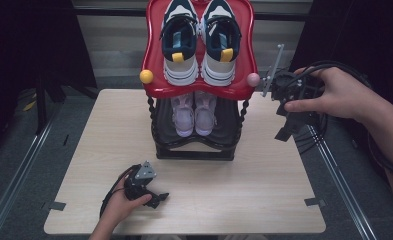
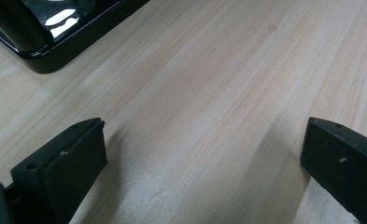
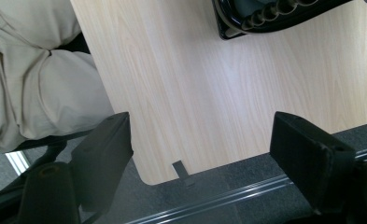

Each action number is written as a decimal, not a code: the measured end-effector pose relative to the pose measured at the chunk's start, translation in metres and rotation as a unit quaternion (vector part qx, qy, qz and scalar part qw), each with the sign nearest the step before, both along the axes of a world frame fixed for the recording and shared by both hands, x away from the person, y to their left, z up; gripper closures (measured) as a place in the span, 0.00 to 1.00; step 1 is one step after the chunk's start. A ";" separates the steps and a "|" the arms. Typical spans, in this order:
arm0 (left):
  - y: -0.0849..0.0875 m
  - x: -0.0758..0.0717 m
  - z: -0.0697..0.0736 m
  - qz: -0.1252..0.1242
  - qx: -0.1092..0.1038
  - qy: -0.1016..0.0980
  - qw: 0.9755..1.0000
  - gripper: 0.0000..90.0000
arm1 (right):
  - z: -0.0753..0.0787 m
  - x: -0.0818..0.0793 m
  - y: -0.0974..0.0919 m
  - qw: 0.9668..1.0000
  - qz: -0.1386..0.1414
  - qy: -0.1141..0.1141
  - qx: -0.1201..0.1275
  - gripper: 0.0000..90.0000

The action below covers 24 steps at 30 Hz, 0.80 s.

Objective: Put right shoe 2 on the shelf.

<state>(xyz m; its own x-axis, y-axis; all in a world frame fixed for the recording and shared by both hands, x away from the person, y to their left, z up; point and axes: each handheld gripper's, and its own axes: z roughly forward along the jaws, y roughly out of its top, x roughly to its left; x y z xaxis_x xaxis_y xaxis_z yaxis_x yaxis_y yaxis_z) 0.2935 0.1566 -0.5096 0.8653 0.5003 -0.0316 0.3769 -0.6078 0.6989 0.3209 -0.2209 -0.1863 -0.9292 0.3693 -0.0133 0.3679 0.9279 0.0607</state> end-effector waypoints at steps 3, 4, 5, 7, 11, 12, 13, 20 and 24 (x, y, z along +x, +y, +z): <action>0.000 0.000 0.000 0.000 0.000 0.000 1.000 0.00 | -0.004 -0.001 -0.001 1.000 -0.001 0.001 0.000 0.23; 0.000 0.000 0.000 0.000 0.000 -0.001 1.000 0.00 | -0.007 -0.001 -0.002 1.000 -0.001 -0.002 0.002 0.23; 0.000 0.000 0.000 0.000 0.000 -0.001 1.000 0.00 | -0.009 -0.001 -0.002 1.000 0.000 -0.004 0.002 0.23; 0.000 0.000 0.000 0.000 0.000 0.000 1.000 0.00 | -0.014 -0.002 -0.003 1.000 -0.001 0.000 0.002 0.22; 0.000 0.000 0.000 0.000 0.000 0.000 1.000 0.00 | -0.023 -0.004 -0.006 1.000 -0.003 0.001 -0.001 0.22; 0.000 0.000 0.000 0.000 0.001 0.000 1.000 0.00 | -0.026 -0.004 -0.006 1.000 -0.004 0.002 -0.001 0.22; 0.000 0.000 0.000 0.000 0.000 0.000 1.000 0.00 | -0.028 -0.005 -0.007 1.000 -0.004 0.002 -0.003 0.22; 0.000 0.000 0.000 0.003 -0.003 -0.001 1.000 0.00 | -0.045 -0.005 -0.015 1.000 -0.001 0.001 -0.004 0.22; 0.000 0.000 0.000 0.003 -0.003 -0.001 1.000 0.00 | -0.054 -0.007 -0.018 1.000 -0.006 0.000 0.002 0.22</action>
<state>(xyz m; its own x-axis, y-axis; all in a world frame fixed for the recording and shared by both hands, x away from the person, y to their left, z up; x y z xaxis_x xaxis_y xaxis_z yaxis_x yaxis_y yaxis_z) 0.2934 0.1563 -0.5098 0.8626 0.5049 -0.0321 0.3783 -0.6016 0.7036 0.3141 -0.2389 -0.2402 -0.9248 0.3803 -0.0117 0.3788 0.9233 0.0638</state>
